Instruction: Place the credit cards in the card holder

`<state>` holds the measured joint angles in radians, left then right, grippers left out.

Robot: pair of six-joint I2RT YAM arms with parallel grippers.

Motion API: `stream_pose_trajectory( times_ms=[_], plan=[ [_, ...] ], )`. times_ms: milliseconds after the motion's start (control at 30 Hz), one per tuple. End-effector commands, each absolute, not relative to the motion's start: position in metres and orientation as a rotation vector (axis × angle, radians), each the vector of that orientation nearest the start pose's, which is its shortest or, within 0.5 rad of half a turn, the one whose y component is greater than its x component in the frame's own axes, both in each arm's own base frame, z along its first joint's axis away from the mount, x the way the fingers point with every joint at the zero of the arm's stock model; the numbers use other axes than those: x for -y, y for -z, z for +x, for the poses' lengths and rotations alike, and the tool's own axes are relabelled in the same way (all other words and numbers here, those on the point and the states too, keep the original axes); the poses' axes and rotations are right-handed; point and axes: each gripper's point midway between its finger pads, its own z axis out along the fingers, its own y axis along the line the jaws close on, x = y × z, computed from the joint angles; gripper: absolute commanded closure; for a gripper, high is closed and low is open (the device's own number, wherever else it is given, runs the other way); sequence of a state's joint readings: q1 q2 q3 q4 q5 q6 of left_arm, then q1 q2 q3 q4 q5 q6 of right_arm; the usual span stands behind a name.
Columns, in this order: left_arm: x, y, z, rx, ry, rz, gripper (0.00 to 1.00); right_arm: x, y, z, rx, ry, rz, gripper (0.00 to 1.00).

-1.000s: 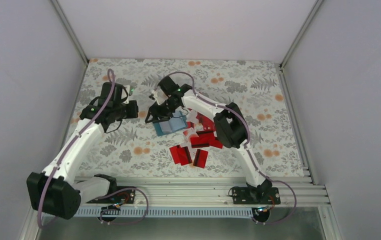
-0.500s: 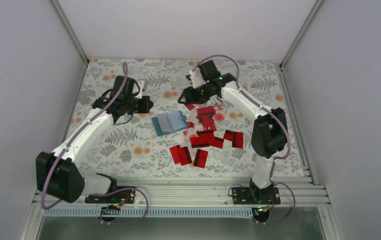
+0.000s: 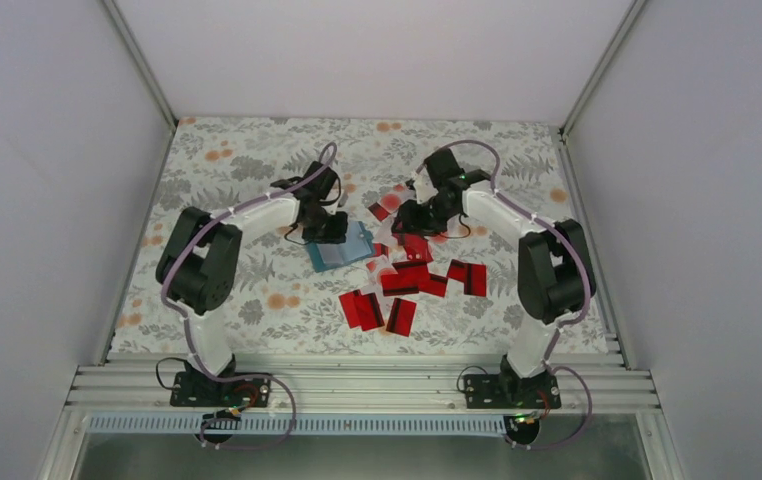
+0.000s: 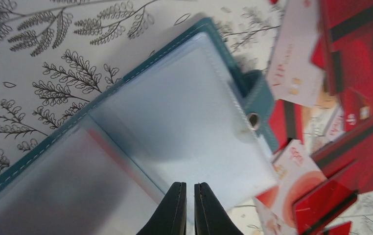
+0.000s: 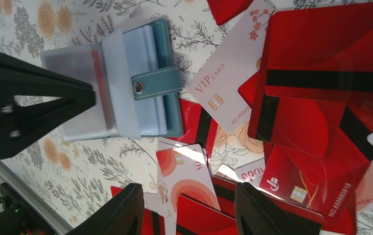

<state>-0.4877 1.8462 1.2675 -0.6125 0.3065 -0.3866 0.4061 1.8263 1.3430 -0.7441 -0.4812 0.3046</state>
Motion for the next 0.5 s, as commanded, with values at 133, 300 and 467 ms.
stream_pose_trajectory(
  times_ms=[133,300,467],
  plan=[
    [0.231,-0.027,0.343,-2.959,0.506,0.243,0.93,-0.207,-0.118,0.352,-2.787,-0.740,-0.221,0.52],
    [0.228,-0.036,0.346,-2.914,0.466,0.300,0.86,-0.187,-0.115,0.340,-2.809,-0.653,-0.198,0.49],
    [0.241,-0.067,0.357,-2.795,0.491,0.424,0.80,-0.173,-0.115,0.317,-2.805,-0.669,-0.116,0.47]
  ],
)
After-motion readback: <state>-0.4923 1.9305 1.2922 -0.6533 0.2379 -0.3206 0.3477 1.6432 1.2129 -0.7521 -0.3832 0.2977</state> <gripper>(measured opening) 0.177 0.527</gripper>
